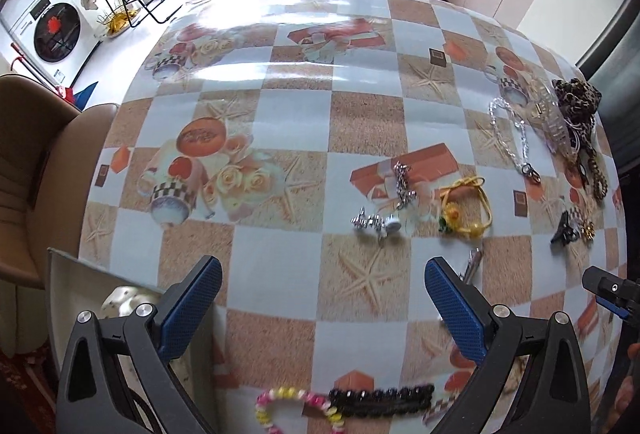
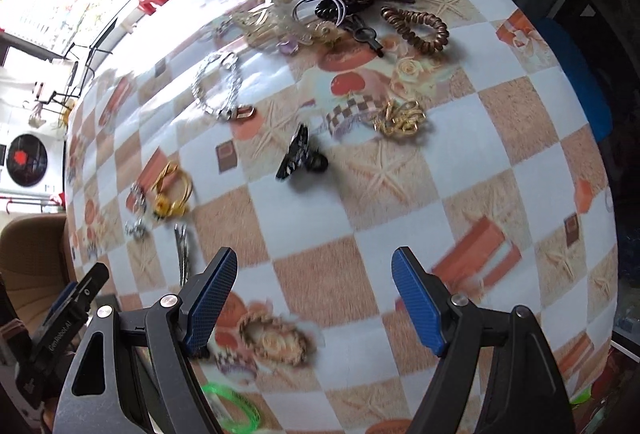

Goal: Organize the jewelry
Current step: 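Grasp the silver charm clip with the left tool while the right tool grasps the black claw clip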

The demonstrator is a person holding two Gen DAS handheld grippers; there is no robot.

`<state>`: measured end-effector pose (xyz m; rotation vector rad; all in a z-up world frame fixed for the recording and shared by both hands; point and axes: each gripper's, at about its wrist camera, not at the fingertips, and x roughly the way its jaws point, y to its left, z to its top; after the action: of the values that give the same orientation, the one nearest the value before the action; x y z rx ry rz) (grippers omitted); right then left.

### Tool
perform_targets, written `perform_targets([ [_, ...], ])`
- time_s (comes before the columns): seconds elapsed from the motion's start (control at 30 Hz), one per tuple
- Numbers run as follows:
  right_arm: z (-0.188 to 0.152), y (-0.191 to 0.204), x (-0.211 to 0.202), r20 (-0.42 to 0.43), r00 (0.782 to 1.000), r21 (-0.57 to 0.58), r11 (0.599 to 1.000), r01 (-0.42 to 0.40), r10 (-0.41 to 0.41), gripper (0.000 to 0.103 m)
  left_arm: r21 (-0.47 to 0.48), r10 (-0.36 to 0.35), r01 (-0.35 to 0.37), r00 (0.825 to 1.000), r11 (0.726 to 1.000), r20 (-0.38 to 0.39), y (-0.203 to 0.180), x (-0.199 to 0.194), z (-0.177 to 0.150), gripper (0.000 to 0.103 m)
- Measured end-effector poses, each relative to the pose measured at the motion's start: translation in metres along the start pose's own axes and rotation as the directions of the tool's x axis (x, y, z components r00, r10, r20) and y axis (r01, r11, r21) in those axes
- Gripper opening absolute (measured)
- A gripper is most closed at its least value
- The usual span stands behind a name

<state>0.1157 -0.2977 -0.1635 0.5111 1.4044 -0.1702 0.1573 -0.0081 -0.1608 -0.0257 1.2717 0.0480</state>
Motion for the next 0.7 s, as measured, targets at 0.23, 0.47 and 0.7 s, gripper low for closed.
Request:
perform_targets([
  [0.23, 0.023, 0.006, 0.027, 0.013, 1.000, 0.007, 1.000, 0.017, -0.017, 0.082, 0.008, -0.009, 0.009, 1.000, 1.000, 0.003, -0.009, 0.026, 0.011, 0.103],
  [0.47, 0.034, 0.011, 0.044, 0.025, 0.999, 0.018, 0.999, 0.032, -0.032, 0.082, 0.043, 0.010, -0.009, 1.000, 0.999, -0.018, -0.020, 0.048, 0.014, 0.093],
  [0.7, 0.041, 0.033, 0.049, 0.077, 0.995, -0.016, 0.998, 0.067, -0.065, 0.077, 0.045, 0.000, 0.000, 1.000, 0.999, -0.015, -0.025, 0.054, 0.017, 0.083],
])
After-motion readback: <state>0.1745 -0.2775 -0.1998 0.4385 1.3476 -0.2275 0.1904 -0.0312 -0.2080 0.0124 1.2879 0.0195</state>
